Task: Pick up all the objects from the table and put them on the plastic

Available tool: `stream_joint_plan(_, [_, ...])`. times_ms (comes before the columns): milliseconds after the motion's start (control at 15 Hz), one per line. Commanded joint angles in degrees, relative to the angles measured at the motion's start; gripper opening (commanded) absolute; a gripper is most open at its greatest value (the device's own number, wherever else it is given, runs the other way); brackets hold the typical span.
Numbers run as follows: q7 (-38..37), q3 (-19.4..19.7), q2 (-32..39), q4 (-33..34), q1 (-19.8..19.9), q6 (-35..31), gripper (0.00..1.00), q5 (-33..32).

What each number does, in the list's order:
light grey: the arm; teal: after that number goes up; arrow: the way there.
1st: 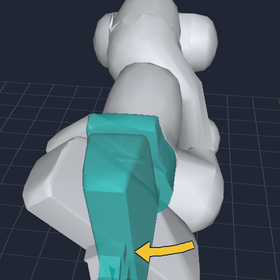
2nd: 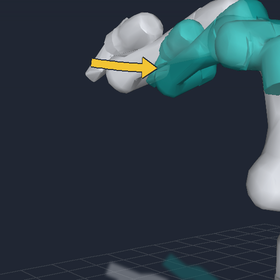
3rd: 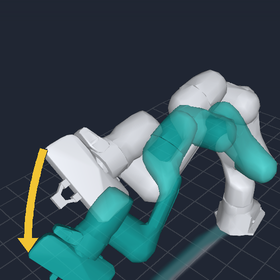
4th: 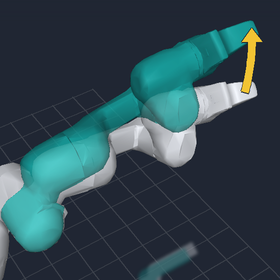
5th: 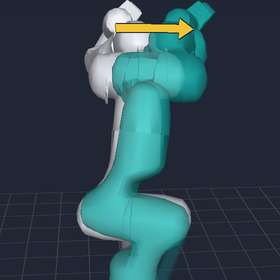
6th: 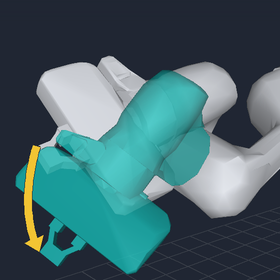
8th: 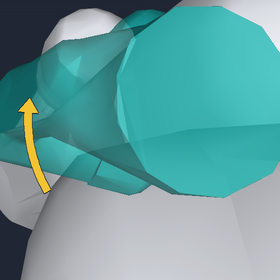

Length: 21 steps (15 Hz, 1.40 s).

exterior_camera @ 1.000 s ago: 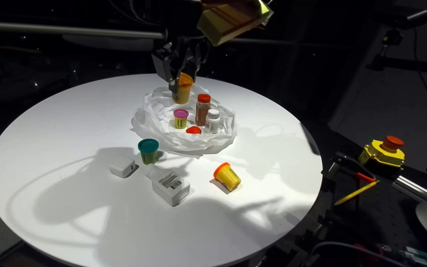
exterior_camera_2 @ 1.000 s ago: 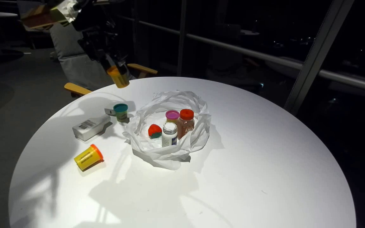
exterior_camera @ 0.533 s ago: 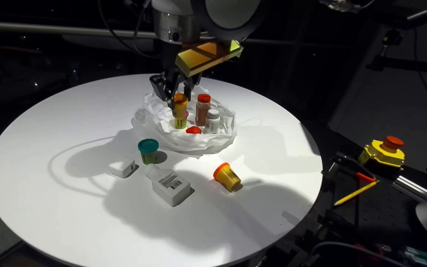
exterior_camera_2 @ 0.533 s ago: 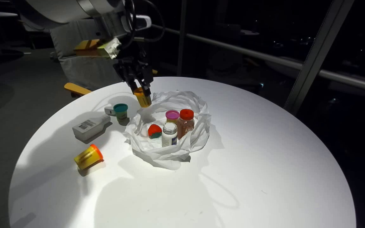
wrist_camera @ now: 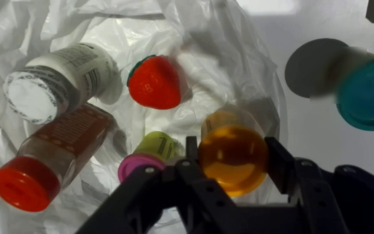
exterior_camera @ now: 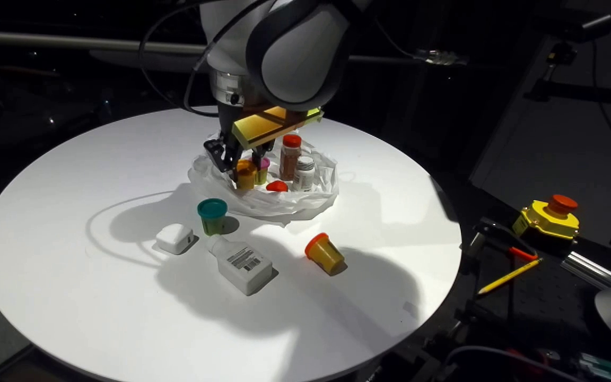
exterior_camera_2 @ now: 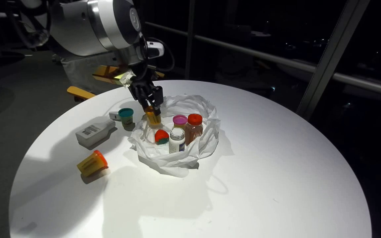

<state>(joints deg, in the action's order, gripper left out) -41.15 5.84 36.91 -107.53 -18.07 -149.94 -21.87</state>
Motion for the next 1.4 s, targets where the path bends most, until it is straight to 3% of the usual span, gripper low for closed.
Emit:
stream_joint_plan(0, [-3.63, 3.68, 2.07, 1.35, -2.59, -4.38, 0.28, 0.65])
stream_joint_plan(400, [-3.05, 4.50, 4.09, 1.37, -1.60, -7.58, 0.28, 4.55])
stream_joint_plan(467, [-3.43, 5.11, 3.45, 0.80, -2.15, -7.74, 0.78, 4.75])
stream_joint_plan(533, [-3.48, 5.56, 2.79, 0.31, -2.58, -7.89, 0.79, 4.82])
stream_joint_plan(733, [-4.63, 7.84, -3.12, -3.31, -6.37, -3.56, 0.99, 2.79])
stream_joint_plan(1000, [-11.26, 9.94, -11.53, -9.60, -12.95, 4.60, 1.00, -3.06])
stream_joint_plan(1200, [-14.05, 4.82, -17.30, -15.50, -12.47, 9.36, 1.00, -6.01])
stream_joint_plan(1333, [-13.57, 1.20, -18.18, -18.75, -10.17, 8.12, 1.00, -6.05])
